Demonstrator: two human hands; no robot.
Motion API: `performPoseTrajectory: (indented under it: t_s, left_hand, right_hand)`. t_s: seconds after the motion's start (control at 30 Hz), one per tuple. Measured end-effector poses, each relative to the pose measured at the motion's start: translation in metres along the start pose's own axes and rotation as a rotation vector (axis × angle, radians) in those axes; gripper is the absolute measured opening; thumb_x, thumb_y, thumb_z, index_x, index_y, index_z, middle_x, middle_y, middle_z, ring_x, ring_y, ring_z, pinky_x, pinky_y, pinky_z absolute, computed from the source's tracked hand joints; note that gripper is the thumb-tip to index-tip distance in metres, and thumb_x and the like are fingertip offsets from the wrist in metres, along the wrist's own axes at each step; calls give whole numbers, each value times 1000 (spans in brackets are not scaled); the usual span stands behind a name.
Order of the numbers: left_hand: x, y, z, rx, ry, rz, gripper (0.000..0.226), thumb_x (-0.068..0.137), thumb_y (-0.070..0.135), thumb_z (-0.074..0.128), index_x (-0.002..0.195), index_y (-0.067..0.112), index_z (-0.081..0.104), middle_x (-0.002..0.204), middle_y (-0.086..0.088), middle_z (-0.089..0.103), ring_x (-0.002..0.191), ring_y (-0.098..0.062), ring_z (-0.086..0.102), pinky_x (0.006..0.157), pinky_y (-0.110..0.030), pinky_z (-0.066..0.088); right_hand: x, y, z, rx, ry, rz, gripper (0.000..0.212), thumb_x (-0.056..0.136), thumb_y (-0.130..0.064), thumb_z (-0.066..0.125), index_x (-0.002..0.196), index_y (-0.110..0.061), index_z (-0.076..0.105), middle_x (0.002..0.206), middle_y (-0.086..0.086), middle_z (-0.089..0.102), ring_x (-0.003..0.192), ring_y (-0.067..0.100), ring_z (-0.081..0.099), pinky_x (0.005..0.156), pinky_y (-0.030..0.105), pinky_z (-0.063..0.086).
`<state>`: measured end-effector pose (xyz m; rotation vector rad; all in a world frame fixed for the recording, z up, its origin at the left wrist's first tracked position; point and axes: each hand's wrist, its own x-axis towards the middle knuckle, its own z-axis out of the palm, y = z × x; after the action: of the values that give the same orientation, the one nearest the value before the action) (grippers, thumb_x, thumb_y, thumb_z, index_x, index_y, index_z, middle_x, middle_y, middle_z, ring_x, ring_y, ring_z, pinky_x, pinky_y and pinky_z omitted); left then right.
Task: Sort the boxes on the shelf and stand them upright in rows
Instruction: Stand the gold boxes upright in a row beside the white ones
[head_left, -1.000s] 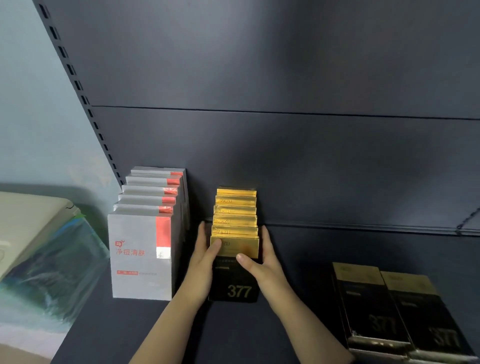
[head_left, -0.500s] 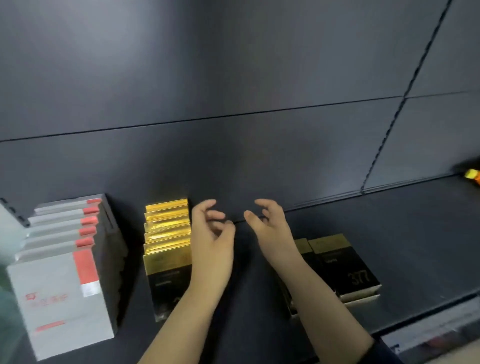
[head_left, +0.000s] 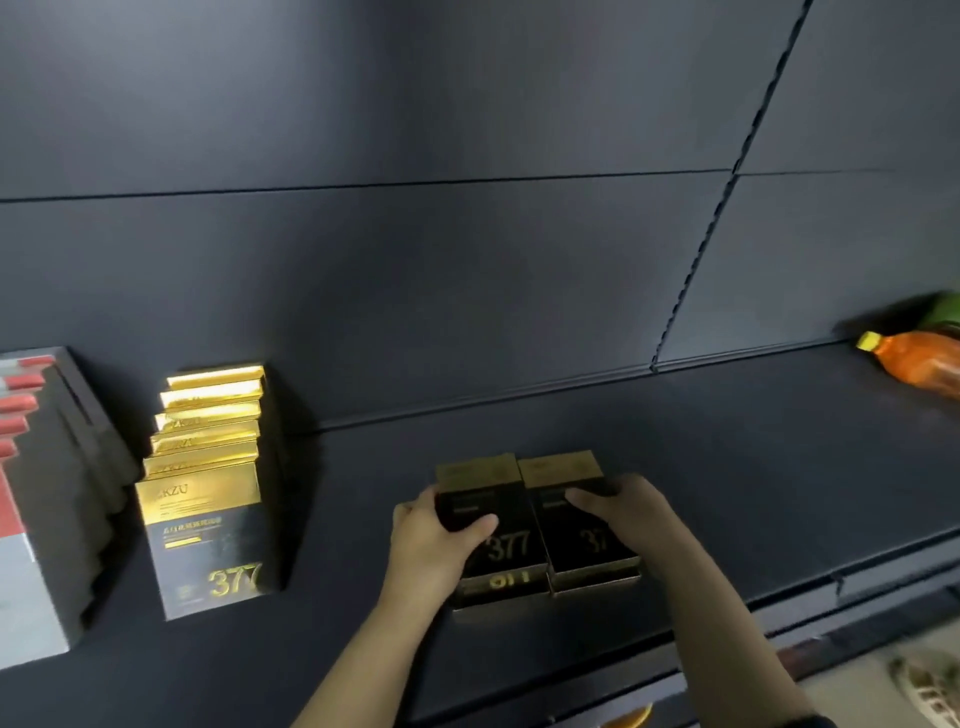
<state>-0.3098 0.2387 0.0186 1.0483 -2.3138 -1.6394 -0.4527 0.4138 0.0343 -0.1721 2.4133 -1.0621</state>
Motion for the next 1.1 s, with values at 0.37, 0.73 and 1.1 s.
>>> performPoseTrajectory:
  t_s: [0.37,0.73,1.1]
  left_hand:
    - [2,3,-23,-408,258,1,33,92,8,64,123,18,62,105,4,71,95,-11,68,67,-17,53]
    - [59,14,-61,-662,554,174,37,100,5,45,122,31,58,120,0,65,116,-15,60,93,-30,50]
    - [102,-1,-74,-772,574,103,36,100,11,48,126,34,60,125,7,66,123,-11,57,108,-44,45]
  right_hand:
    - [19,-1,-10,9,-61,-101,26,92,-37,61,105,-14,65,90,-2,66,83,14,60,69,31,47]
    - [13,-74,5,238,116,-292,21,93,-29,60,109,-14,58,98,7,66,86,22,63,71,39,52]
    - [36,-144,139,442,-178,-321,20,91,-16,64,100,-32,56,109,-3,65,105,15,63,96,46,53]
